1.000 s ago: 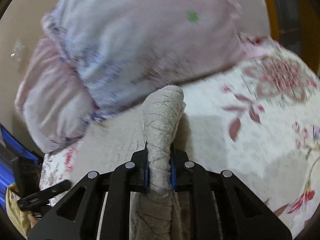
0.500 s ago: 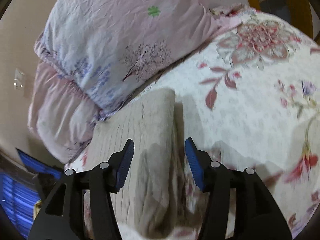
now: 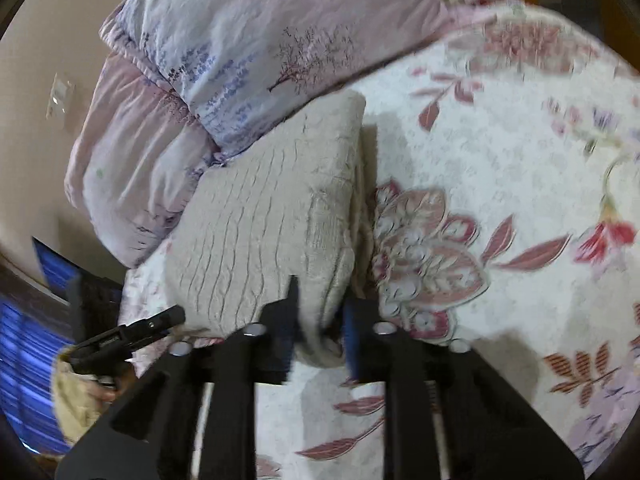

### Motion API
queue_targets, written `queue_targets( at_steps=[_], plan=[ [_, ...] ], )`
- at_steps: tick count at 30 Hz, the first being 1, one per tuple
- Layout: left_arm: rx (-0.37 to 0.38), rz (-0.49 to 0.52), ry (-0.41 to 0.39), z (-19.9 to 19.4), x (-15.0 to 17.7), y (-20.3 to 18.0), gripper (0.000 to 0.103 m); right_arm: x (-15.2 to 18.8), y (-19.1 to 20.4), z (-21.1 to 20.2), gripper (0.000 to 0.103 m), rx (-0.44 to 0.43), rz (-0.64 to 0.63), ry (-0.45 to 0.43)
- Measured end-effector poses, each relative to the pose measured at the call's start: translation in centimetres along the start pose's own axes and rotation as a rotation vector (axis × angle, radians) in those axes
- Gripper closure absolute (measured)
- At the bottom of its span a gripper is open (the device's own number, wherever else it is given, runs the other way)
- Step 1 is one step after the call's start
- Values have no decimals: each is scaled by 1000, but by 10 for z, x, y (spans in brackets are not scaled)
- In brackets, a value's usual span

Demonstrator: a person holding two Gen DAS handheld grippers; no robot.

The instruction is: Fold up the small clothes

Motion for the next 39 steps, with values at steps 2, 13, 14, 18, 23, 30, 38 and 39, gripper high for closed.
queue_targets(
  at_steps=[2,13,14,18,23,30,38,39],
  plan=[
    [12,19,-11,-5,0,-4,85,-11,7,-16,91,11,-26,-79],
    [18,43,-2,-7,14,6,87,10,-26,6,93,145,30,19],
    [14,46,1,-7,13,6,86,8,-26,6,93,138,31,25],
    [8,42,2,-7,8,4,71,-1,-25,-4,77,92,55,25],
    [11,-1,-40,-10,-16,5,34,-28,-33,-10,50,-18,153,-58],
    [-58,-36,-88,7,-51,0,26,-58,-47,38,50,-34,259,-4],
    [-213,74,-184,19,-60,-20,19,-76,-28,24,94,123,69,-141],
    [-216,80,-184,21,-60,-21,19,-76,-32,22,95,155,74,-144]
  ],
)
Point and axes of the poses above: each gripper's, at about its wrist camera, not at the fingertips, and z roughly the way its jaws point, y to its left, x to its underside, the point moved 4 cm from there along z, roughly the way its jaws point, and after that the axes turned 15 degrees about -z, right-handed, at the moved point
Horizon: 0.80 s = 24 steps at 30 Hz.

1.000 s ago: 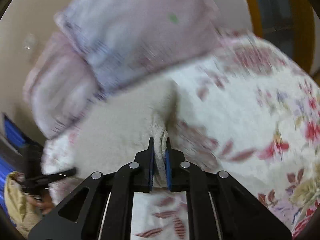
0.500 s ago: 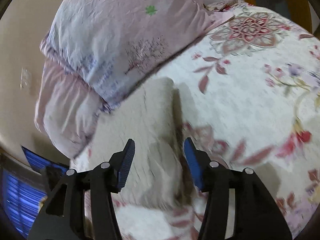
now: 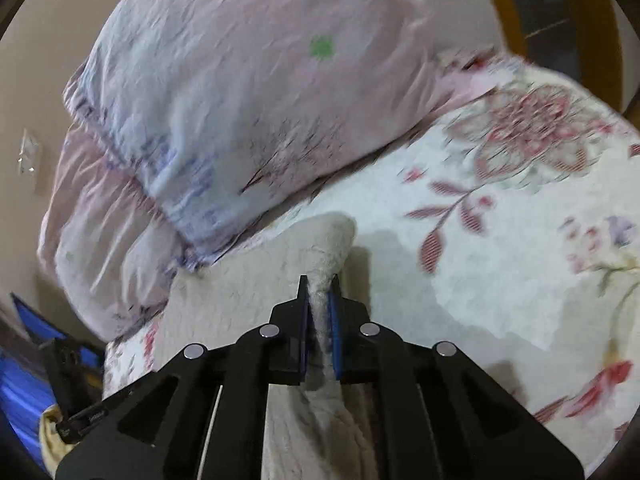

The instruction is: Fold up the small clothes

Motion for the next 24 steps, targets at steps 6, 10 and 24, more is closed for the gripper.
queue_targets(
  at_steps=[6,10,24],
  plan=[
    [-3,0,2,5,4,3,16,23,-26,31,99,104,40,131],
    [-8,0,-1,6,4,3,15,25,-16,34,99,126,-14,138],
    [-15,1,-11,6,5,4,13,13,46,-8,61,-6,-179,19]
  ],
)
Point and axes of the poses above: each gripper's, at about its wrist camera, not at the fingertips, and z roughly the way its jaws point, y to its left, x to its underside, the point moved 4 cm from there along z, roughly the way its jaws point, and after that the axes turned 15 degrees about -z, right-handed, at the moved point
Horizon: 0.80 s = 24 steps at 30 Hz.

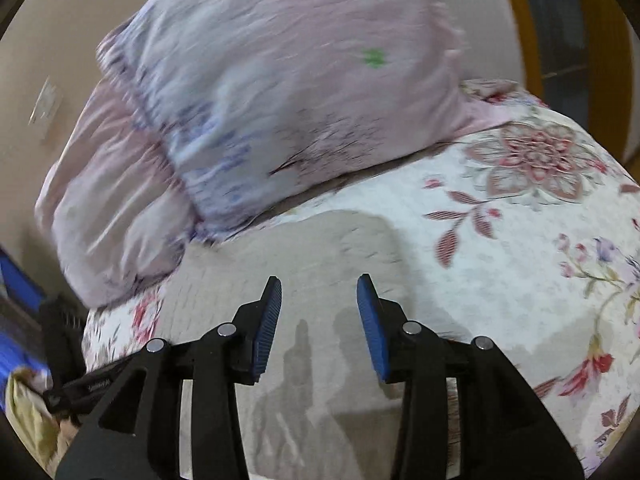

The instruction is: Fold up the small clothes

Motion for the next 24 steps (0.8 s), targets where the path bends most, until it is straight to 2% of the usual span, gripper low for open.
queue_targets(
  at_steps=[2,4,5,7,13,15,16,18,19,21,24],
  plan=[
    [-3,6,-3,1,0,-1,13,6,5,13,57,8,-36,49],
    [-2,15,-3,1,1,-2,12,23,8,38,57,65,-93,150],
    [-4,15,-2,1,2,-3,12,24,10,37,56,81,-122,121],
    [-4,14,-4,1,2,-2,12,25,12,35,56,95,-132,120],
    [15,-6,16,1,0,0,11,25,6,27,56,61,-97,124],
    [38,-28,38,2,-1,3,11,21,3,23,53,35,-64,135],
    [59,-50,57,3,-3,5,11,19,-1,18,42,-8,-24,138],
    [113,-107,105,6,-6,11,11,12,-15,9,29,-70,69,111],
    [134,-130,121,8,-6,13,11,8,-25,4,26,-79,115,92],
    [181,-176,137,8,-9,17,11,6,-43,3,26,-75,176,95],
    [257,-226,177,11,-12,18,13,11,-65,17,26,-125,267,164]
  ],
)
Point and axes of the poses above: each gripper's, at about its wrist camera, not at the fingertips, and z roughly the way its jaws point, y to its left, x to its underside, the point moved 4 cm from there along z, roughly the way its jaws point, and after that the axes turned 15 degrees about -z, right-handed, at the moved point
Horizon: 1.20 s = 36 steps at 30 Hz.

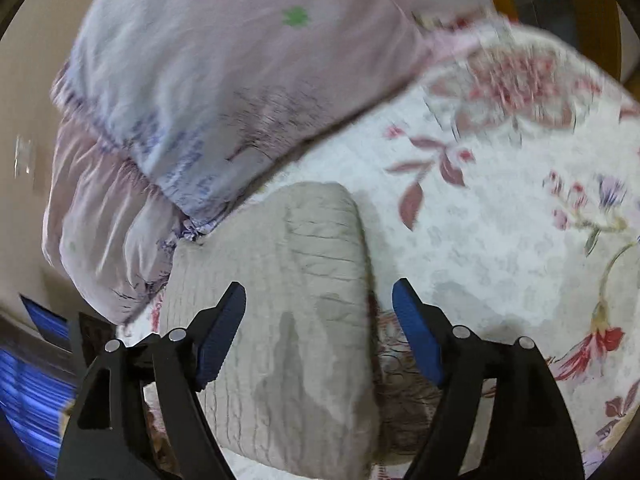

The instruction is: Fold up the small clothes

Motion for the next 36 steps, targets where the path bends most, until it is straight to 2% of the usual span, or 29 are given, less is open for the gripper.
queue_targets(
  at_steps=[4,7,15,17,19,21,23,25,29,36],
  plan=[
    [76,-58,55,7,-1,1,22,3,-15,17,27,-38,47,59],
    [90,-73,60,9,-1,3,24,6,-16,30,32,-116,67,88],
    [114,-89,65,11,-4,1,29,5,1,54,39,-278,30,115],
    [112,-95,64,13,-5,2,41,7,7,59,46,-287,9,123],
    [123,-115,66,15,-5,6,49,10,11,66,64,-309,13,141],
    [143,-122,64,12,-6,8,58,11,12,63,69,-334,28,120],
    [165,-105,63,5,-6,7,65,11,16,57,72,-341,23,93],
    [177,-76,59,-2,-4,2,66,11,24,51,74,-340,6,69],
    [194,-34,47,-24,0,-2,67,10,56,36,75,-347,-65,24],
    [202,-18,-8,-96,-2,23,67,22,124,29,76,-370,-206,-16]
  ],
)
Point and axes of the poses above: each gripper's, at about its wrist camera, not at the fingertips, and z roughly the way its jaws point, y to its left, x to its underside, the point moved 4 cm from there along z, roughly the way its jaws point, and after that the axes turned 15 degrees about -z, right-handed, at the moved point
